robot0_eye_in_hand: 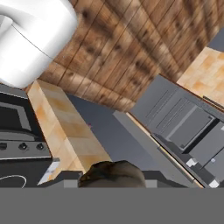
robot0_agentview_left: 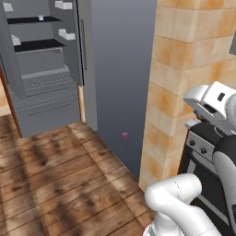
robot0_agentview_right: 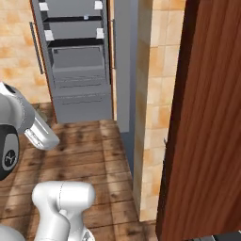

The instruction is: Retrieve the bottle and the shaker from the cabinet and place them next to the mixing bowl on the counter. Then add garlic from the fridge to the mixing bowl.

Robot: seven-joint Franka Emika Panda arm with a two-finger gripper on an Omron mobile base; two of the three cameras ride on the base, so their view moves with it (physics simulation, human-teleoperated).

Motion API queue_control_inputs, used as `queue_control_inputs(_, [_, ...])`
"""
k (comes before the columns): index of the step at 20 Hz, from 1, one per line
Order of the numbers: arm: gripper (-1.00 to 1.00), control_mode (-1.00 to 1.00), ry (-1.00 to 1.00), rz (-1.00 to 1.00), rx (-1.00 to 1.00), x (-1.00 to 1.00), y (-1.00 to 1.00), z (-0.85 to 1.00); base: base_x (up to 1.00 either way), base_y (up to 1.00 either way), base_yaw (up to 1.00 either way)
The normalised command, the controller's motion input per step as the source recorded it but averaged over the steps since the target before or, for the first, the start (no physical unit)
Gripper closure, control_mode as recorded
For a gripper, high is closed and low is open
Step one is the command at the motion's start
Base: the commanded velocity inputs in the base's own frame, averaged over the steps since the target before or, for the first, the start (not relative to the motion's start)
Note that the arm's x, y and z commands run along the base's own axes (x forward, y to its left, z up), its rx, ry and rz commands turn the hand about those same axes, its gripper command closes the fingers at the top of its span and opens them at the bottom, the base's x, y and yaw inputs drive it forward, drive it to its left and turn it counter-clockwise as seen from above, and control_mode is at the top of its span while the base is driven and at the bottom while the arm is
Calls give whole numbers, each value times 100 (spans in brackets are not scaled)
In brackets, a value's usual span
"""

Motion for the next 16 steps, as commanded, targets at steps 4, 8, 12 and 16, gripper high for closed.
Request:
queue_control_inputs(4, [100,100,0,0,0,0,0,0,-62,7,0])
queue_control_inputs(8, [100,100,0,0,0,0,0,0,-62,9,0])
queue_control_inputs(12, [100,100,0,0,0,0,0,0,-62,6,0])
queue_control_inputs(16, [100,100,0,0,0,0,0,0,-63,1,0])
